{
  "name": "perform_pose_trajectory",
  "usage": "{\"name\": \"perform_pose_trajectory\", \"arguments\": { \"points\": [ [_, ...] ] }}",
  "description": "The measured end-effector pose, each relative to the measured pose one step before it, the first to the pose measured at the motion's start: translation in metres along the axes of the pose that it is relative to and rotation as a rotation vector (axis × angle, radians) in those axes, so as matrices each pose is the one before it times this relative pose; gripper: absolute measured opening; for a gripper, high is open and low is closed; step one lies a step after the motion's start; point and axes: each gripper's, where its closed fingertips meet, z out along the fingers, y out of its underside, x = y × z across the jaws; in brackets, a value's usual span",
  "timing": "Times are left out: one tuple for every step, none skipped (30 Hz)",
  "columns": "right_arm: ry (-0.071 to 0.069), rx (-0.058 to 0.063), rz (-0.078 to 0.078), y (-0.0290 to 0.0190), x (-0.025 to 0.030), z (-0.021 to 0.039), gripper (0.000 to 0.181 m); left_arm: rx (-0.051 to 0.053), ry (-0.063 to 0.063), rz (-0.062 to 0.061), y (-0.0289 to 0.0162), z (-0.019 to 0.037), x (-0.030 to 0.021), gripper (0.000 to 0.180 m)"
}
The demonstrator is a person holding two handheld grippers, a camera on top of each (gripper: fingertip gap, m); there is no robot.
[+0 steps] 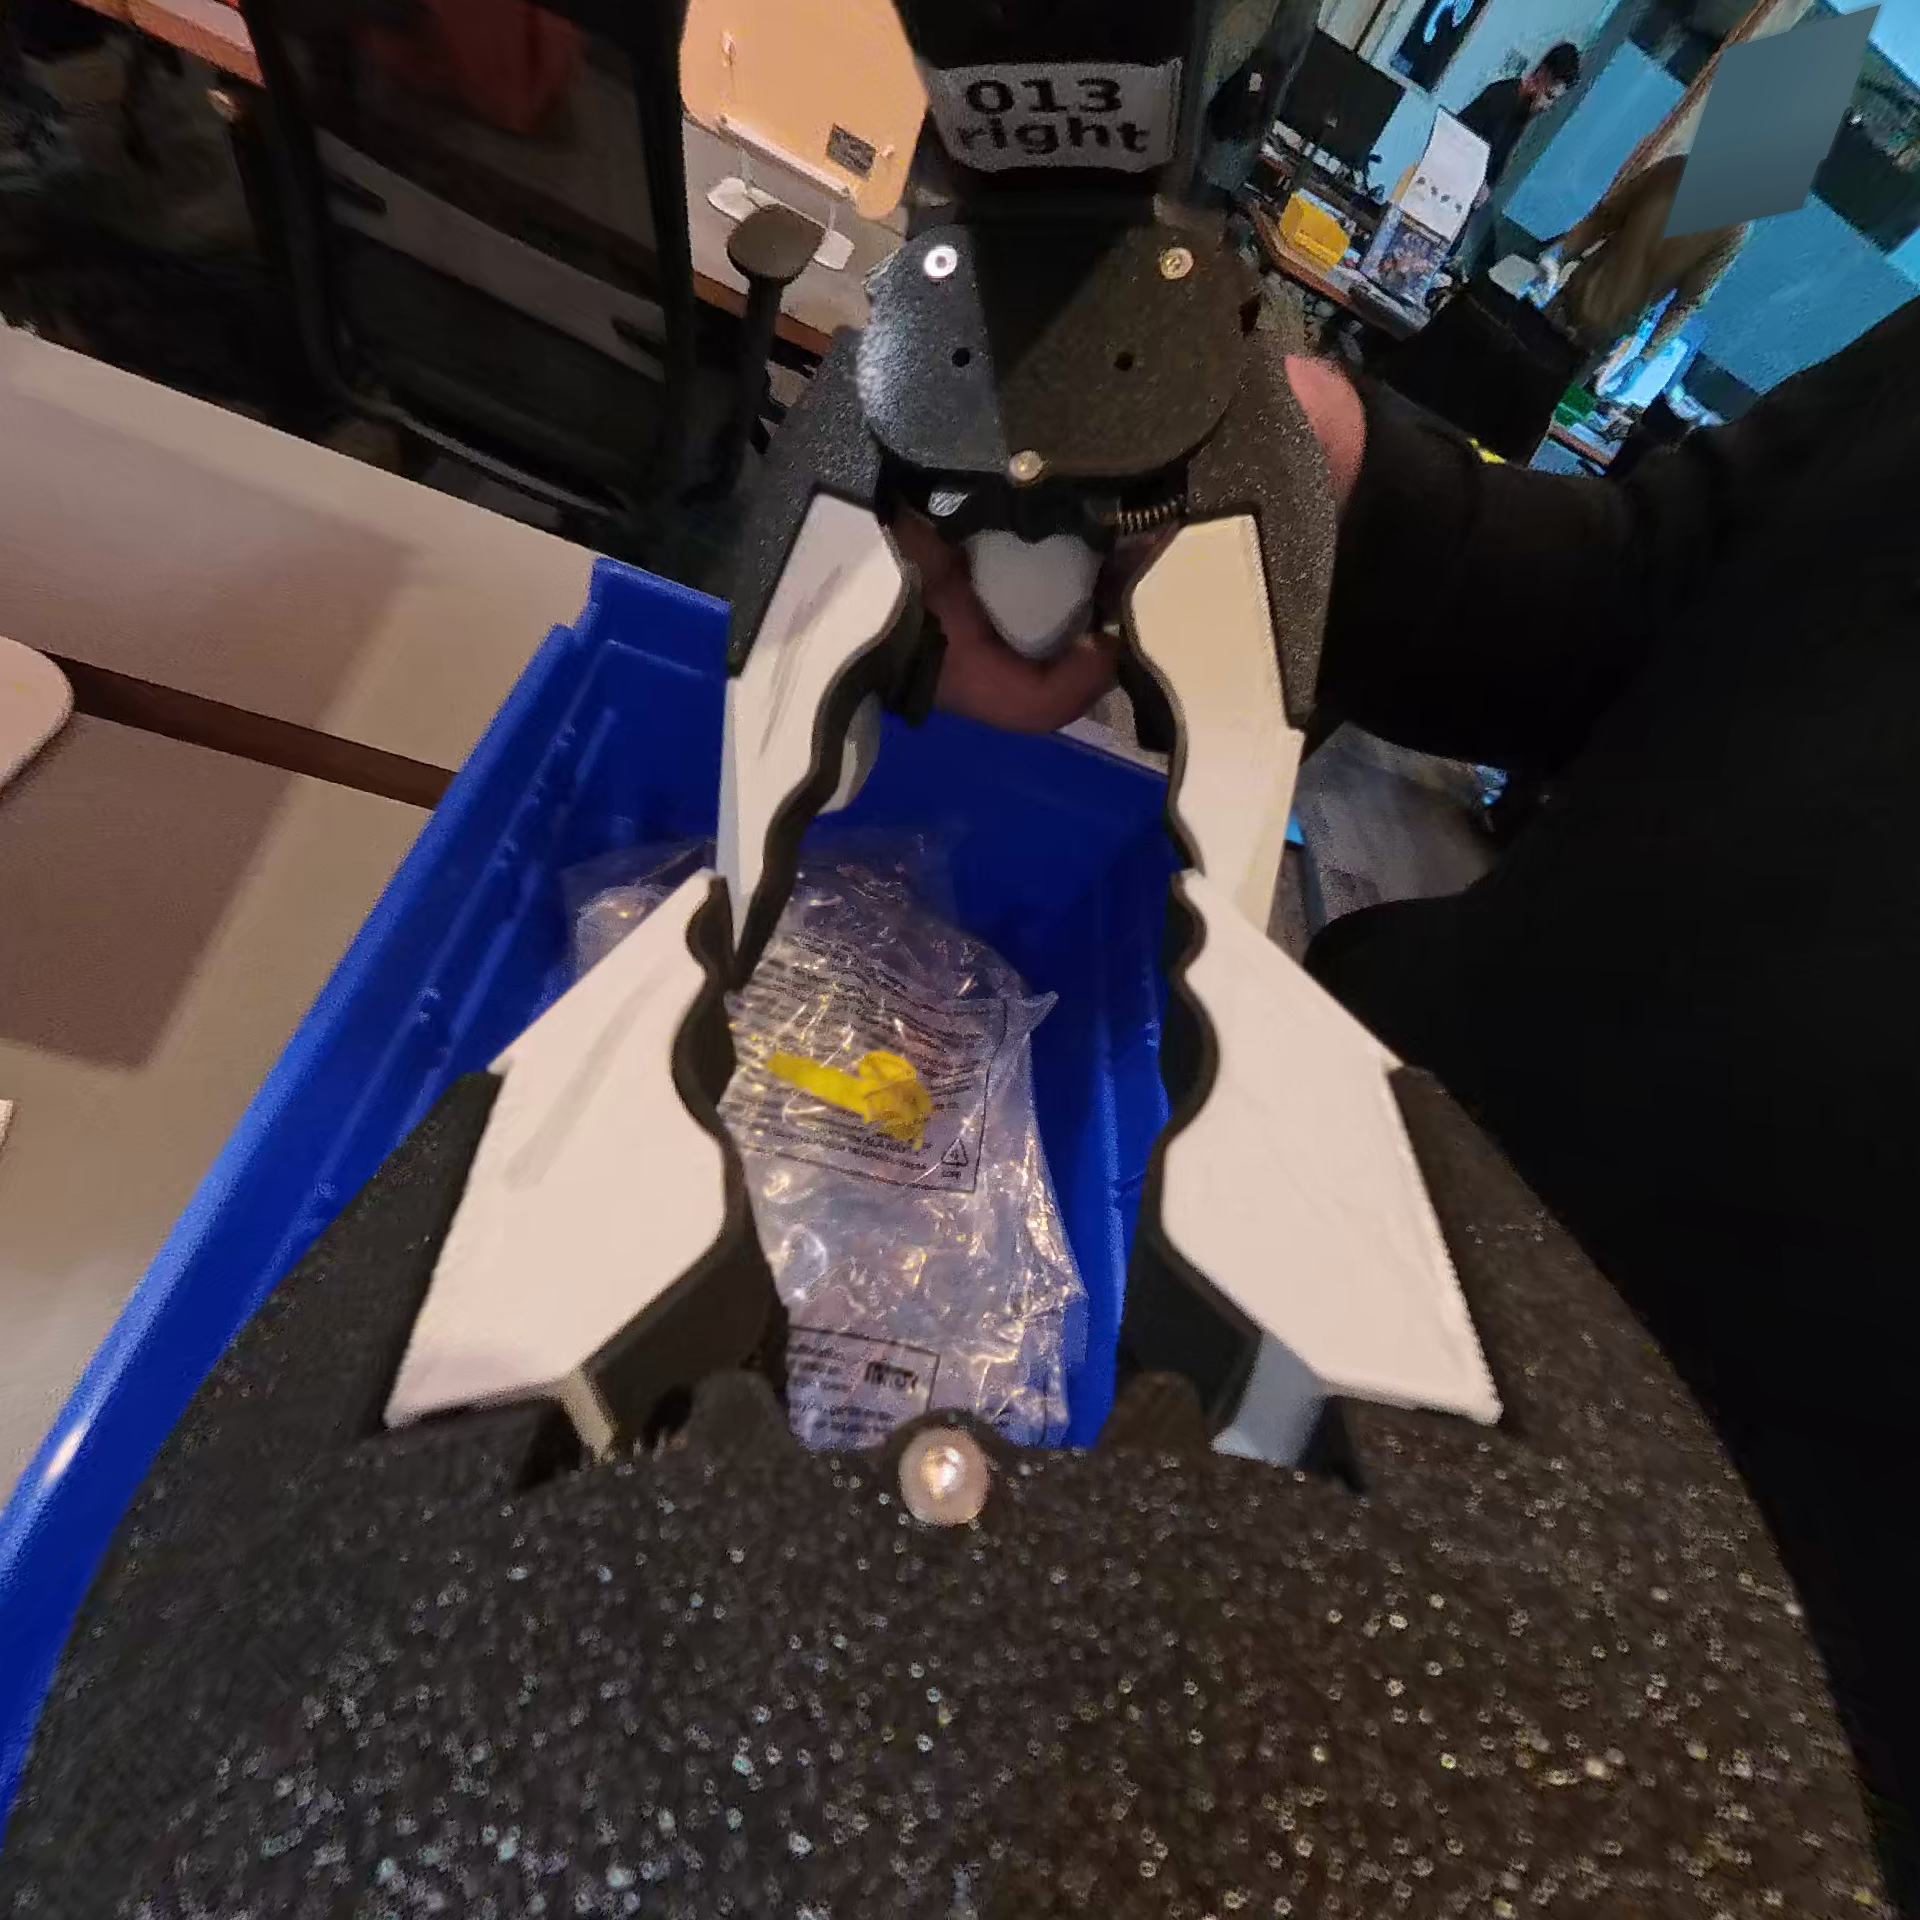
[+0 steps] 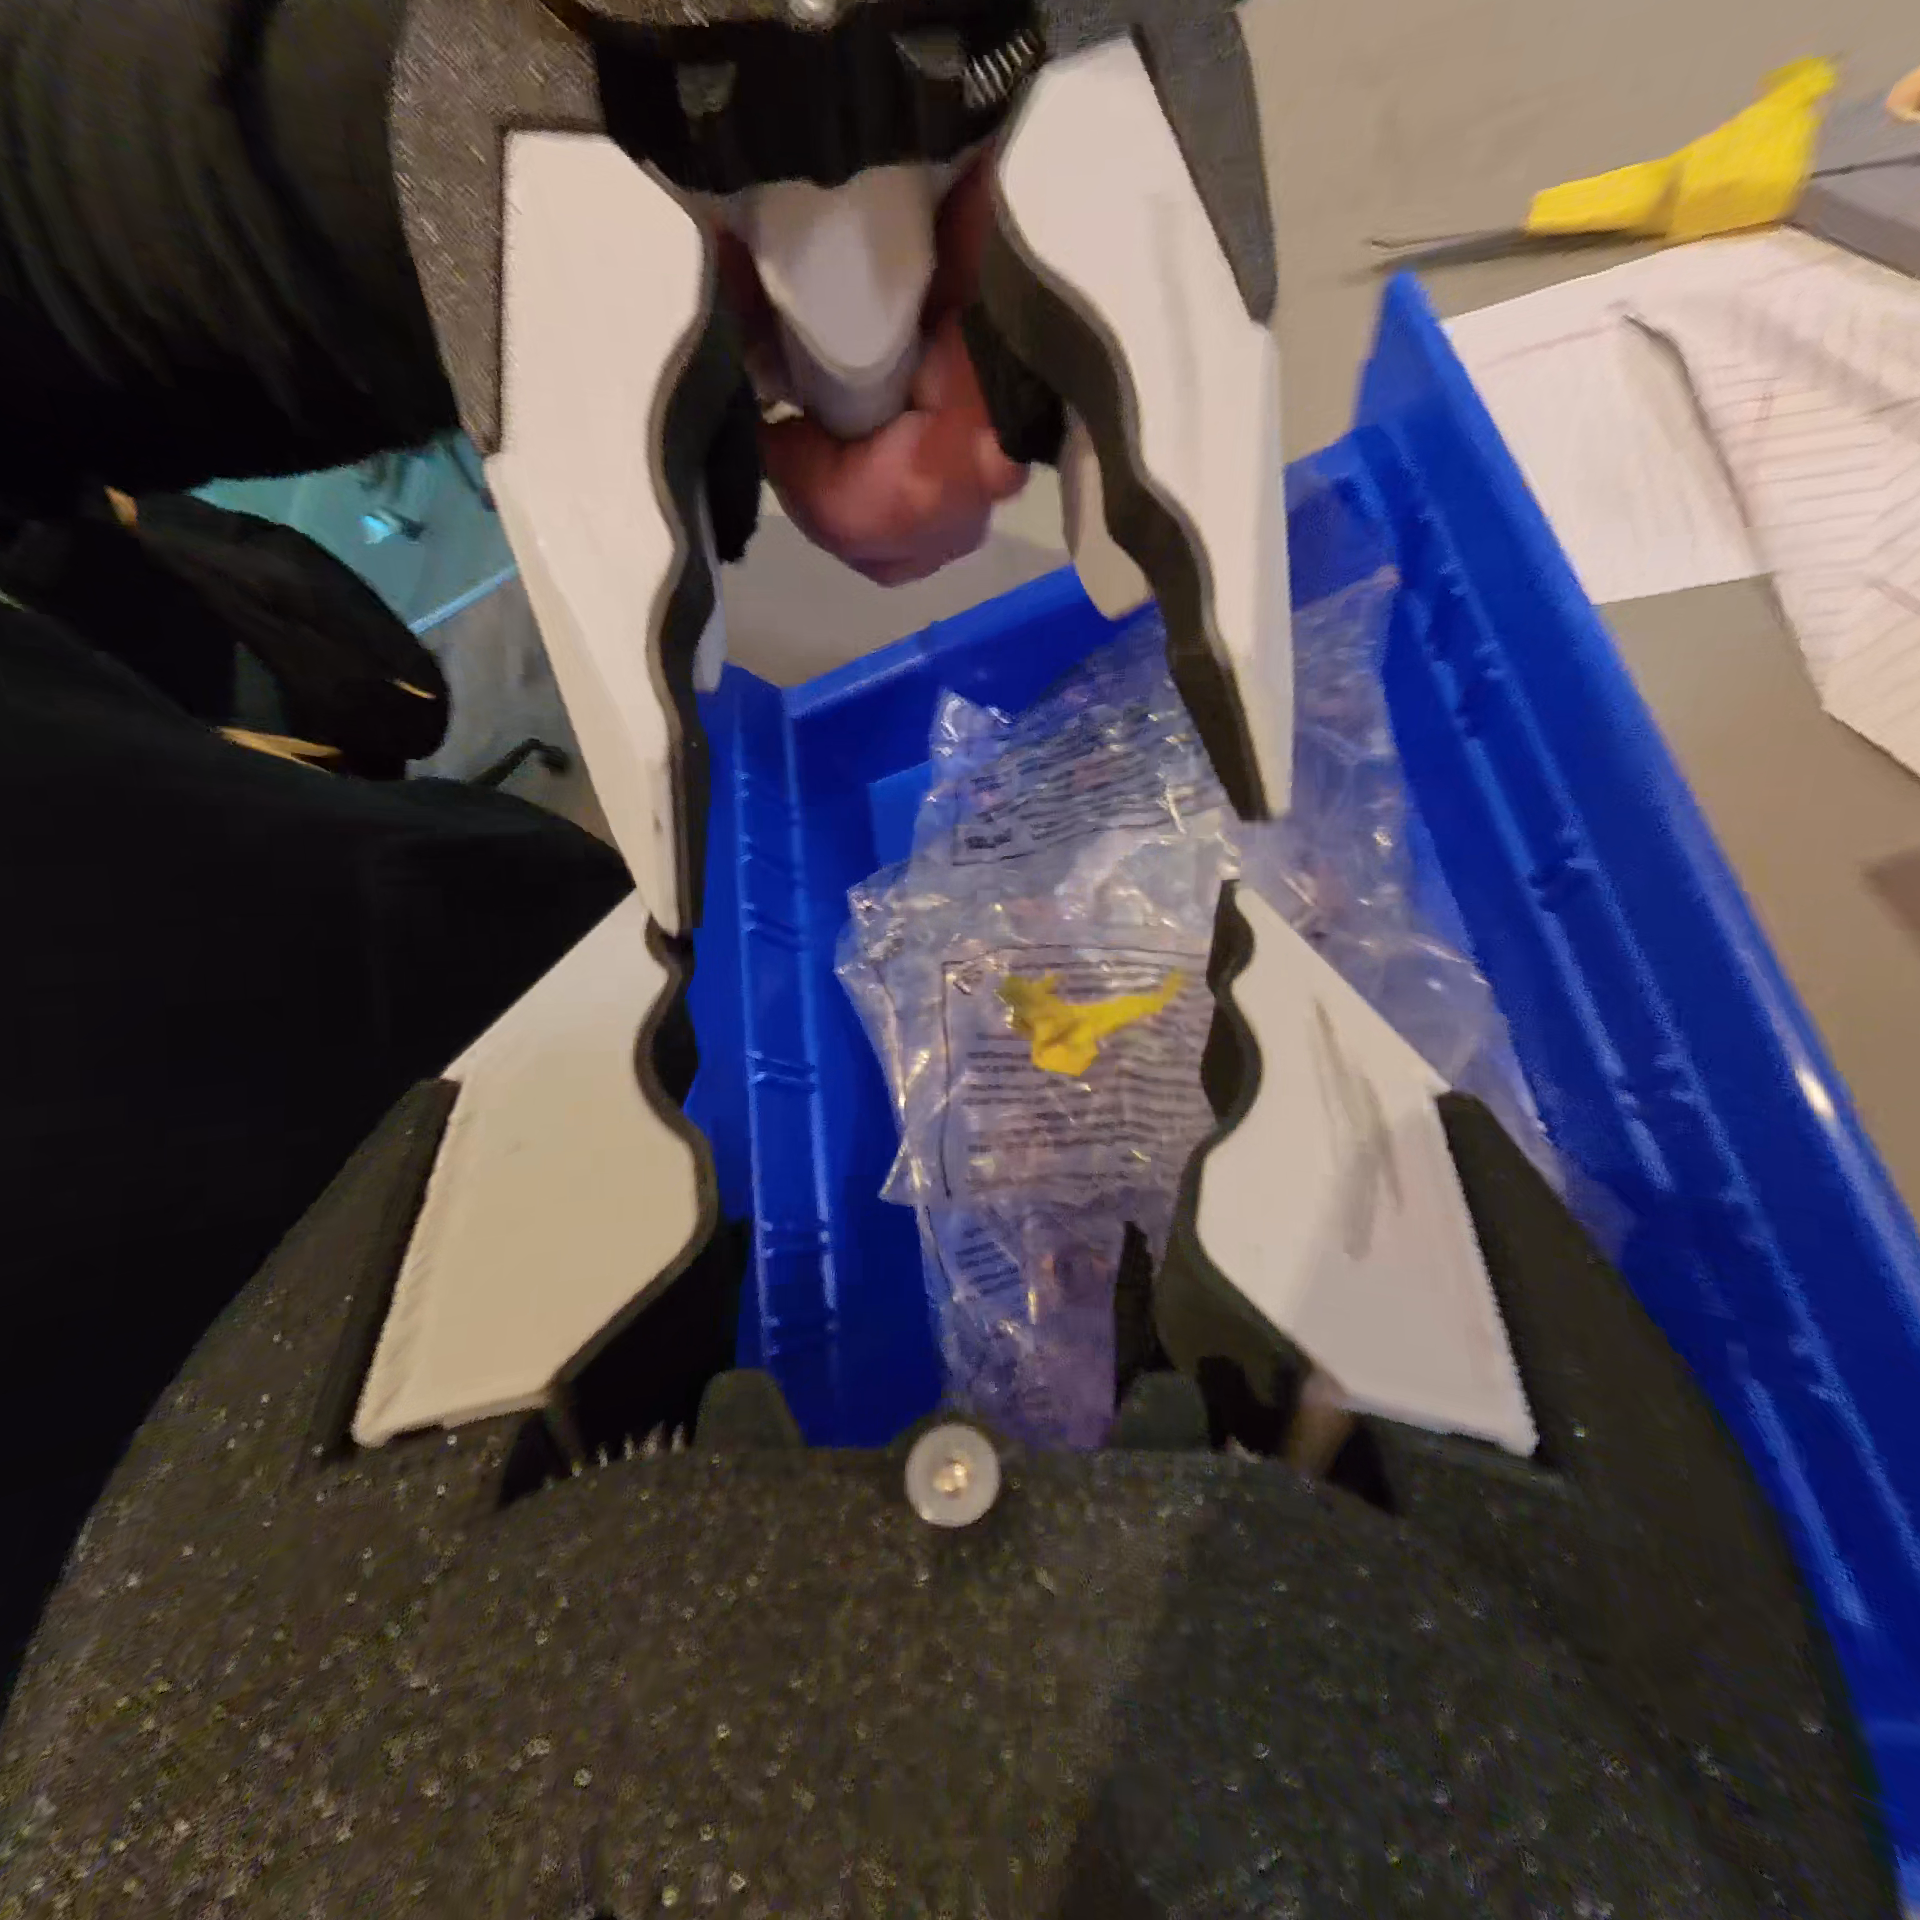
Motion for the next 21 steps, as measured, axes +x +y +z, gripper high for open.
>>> {"name": "perform_pose_trajectory", "arguments": {
  "points": [
    [0.0202,-0.0056,-0.015,0.00102,0.00012,-0.00269,0.101,0.0013,0.0065,0.0032,-0.00095,-0.00268,0.00076,0.086],
    [0.0108,0.0133,-0.0073,-0.00141,-0.00102,-0.00315,0.102,0.0036,-0.0153,-0.0012,-0.00191,-0.00389,-0.00288,0.087],
    [0.0242,0.0181,-0.0036,-0.00315,-0.00023,-0.00471,0.102,0.0109,-0.0489,0.0259,-0.00319,-0.00712,-0.00734,0.084],
    [0.0347,0.0056,-0.0122,-0.00122,0.00058,-0.00529,0.102,0.0116,-0.0624,0.0178,-0.00451,-0.00768,-0.01019,0.081],
    [0.029,-0.0033,-0.013,0.00091,0.00026,-0.00553,0.102,0.006,-0.0803,0.0007,-0.00358,-0.00962,-0.01741,0.077],
    [0.0221,0.0085,-0.0011,0.00053,0.00038,-0.00526,0.102,-0.021,-0.1015,-0.0005,-0.00014,-0.00947,-0.02335,0.07],
    [0.0125,0.0219,0.008,-0.00009,0.00005,-0.00505,0.102,-0.0286,-0.0481,0.0175,0.00133,-0.00799,-0.0162,0.066],
    [-0.0045,0.0248,0.0149,0.00027,-0.00185,-0.00516,0.1,-0.0399,-0.0719,0.0255,0.00299,-0.00679,-0.02141,0.062],
    [-0.004,0.0278,0.0148,0.0002,-0.00144,-0.00505,0.097,-0.0548,-0.0996,0.0457,0.00525,-0.0043,-0.02469,0.058],
    [0.0018,0.0296,0.0101,-0.00065,-0.0019,-0.00447,0.094,-0.0665,-0.048,0.0729,0.00958,-0.00066,-0.0178,0.056],
    [-0.003,0.0196,0.0084,0.00025,-0.0031,-0.00374,0.09,-0.0615,-0.0223,0.0403,0.01163,0.00289,-0.01515,0.056],
    [-0.0059,0.0069,0.0022,0.00143,-0.00388,-0.00292,0.086,-0.0476,-0.0187,-0.0124,0.0107,0.00622,-0.01608,0.057],
    [0.0117,0.0042,-0.0007,0.00138,-0.00157,-0.00182,0.085,-0.049,-0.0003,-0.0064,0.01161,0.00893,-0.01225,0.055],
    [0.0095,0.0036,0.0008,0.00107,-0.00143,-0.00099,0.086,-0.0515,0.0117,0.0163,0.01242,0.00959,-0.00704,0.054],
    [-0.0011,0.0069,0.0048,0.0007,-0.00214,-0.00041,0.086,-0.0468,-0.0048,0.003,0.01205,0.01129,-0.00962,0.052],
    [-0.0019,0.0126,0.0061,0.00002,-0.00157,-0.0001,0.085,-0.0336,0.0139,-0.0096,0.00867,0.01074,-0.00447,0.051],
    [0.0013,0.0113,0.0075,0.00023,-0.00087,-0.00008,0.085,-0.0336,0.0227,-0.0106,0.00857,0.01185,-0.00286,0.053],
    [-0.0015,0.0025,0.0084,0.00183,-0.00113,0.0002,0.088,-0.0338,-0.0043,-0.0012,0.00795,0.01022,-0.00456,0.054],
    [0.0003,-0.0048,0.0046,0.00304,-0.00095,0.00026,0.088,-0.0287,-0.0049,0.0085,0.00696,0.00959,-0.00409,0.055],
    [0.0088,-0.0018,0.0007,0.00238,-0.0001,-0.00012,0.087,-0.0322,0.004,0.0071,0.00726,0.00861,-0.00209,0.057],
    [0.007,0.0027,0.0034,0.00103,0.00006,0.00057,0.084,-0.0234,-0.0134,-0.0058,0.00616,0.00589,-0.00311,0.061]
  ]
}}
